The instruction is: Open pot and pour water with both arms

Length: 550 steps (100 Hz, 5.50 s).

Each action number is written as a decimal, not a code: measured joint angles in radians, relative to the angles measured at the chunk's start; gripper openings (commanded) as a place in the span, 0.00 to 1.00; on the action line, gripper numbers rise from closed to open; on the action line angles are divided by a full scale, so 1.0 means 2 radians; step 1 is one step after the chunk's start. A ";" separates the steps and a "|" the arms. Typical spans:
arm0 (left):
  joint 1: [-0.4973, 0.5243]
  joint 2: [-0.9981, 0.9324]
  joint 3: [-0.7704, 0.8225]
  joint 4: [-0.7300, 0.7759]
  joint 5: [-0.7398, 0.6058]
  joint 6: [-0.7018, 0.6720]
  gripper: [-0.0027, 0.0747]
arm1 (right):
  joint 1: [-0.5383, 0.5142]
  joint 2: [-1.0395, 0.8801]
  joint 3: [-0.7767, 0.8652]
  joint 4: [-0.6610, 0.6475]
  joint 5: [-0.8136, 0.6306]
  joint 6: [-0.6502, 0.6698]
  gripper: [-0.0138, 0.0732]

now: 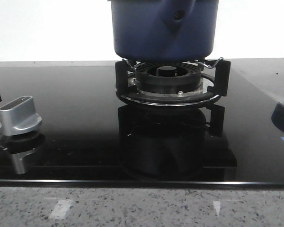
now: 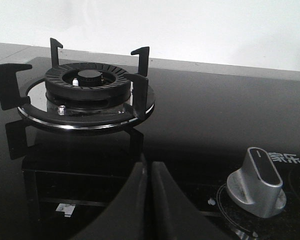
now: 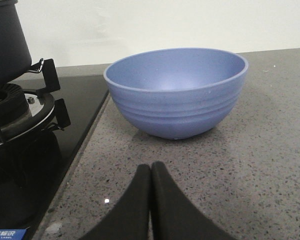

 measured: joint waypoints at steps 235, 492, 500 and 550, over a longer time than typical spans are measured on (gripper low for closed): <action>0.000 0.000 0.000 0.000 0.000 0.000 0.01 | 0.000 0.000 0.000 -0.002 -0.001 0.000 0.08; -0.147 0.578 -0.481 -0.719 0.359 0.716 0.49 | 0.022 0.194 -0.371 0.172 0.352 -0.086 0.56; -0.175 0.614 -0.501 -0.721 0.316 0.727 0.49 | 0.022 0.194 -0.376 0.172 0.356 -0.086 0.56; -0.192 0.778 -0.643 -0.723 0.258 0.738 0.73 | 0.022 0.194 -0.383 0.170 0.375 -0.086 0.56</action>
